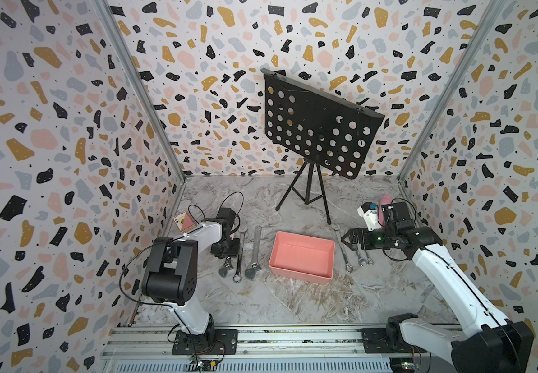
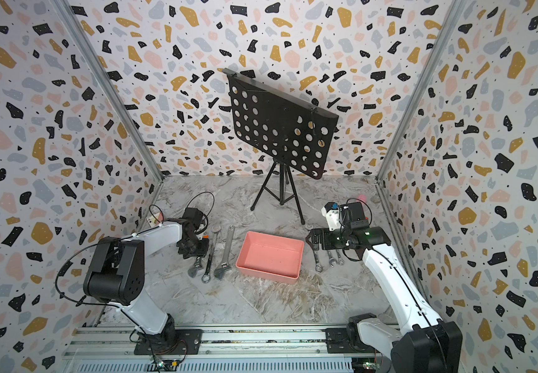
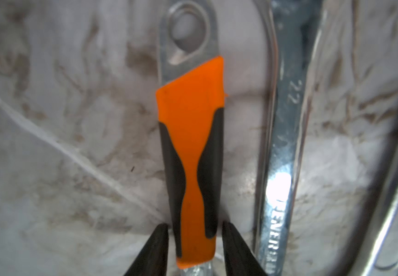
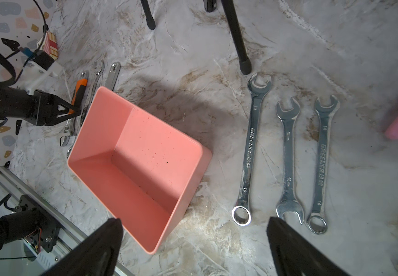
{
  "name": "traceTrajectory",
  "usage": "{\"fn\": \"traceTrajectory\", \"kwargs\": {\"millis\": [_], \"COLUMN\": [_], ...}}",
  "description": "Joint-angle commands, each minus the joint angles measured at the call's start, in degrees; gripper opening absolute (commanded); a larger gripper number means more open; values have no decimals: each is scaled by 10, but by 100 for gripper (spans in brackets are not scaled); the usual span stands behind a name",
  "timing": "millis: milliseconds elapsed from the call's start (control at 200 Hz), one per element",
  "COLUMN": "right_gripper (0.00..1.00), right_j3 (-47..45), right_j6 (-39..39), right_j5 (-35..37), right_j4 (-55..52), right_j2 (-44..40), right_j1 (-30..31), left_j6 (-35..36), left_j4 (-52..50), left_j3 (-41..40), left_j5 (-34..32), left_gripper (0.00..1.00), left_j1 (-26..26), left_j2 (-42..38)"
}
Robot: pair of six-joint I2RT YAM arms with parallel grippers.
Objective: Take out the wrench from the storage box
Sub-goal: Place the wrench at the center of the board, then reset both arms
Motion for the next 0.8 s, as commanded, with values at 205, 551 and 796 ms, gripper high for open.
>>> {"fn": "traceTrajectory", "kwargs": {"millis": [205, 551, 796], "right_gripper": [100, 100, 100], "right_j3": [-36, -284, -352], "right_j6": [-41, -35, -71], "right_j5": [117, 339, 348], "right_j4": [98, 530, 694], "right_j2": [-21, -21, 80], "right_j1": [-102, -154, -164], "left_j6": [26, 71, 23], "left_j4": [-1, 372, 663], "left_j3": [3, -211, -338], "left_j5": [8, -27, -69], "left_gripper": [87, 100, 100], "left_j1": [28, 67, 67], "left_j2": [-75, -266, -256]}}
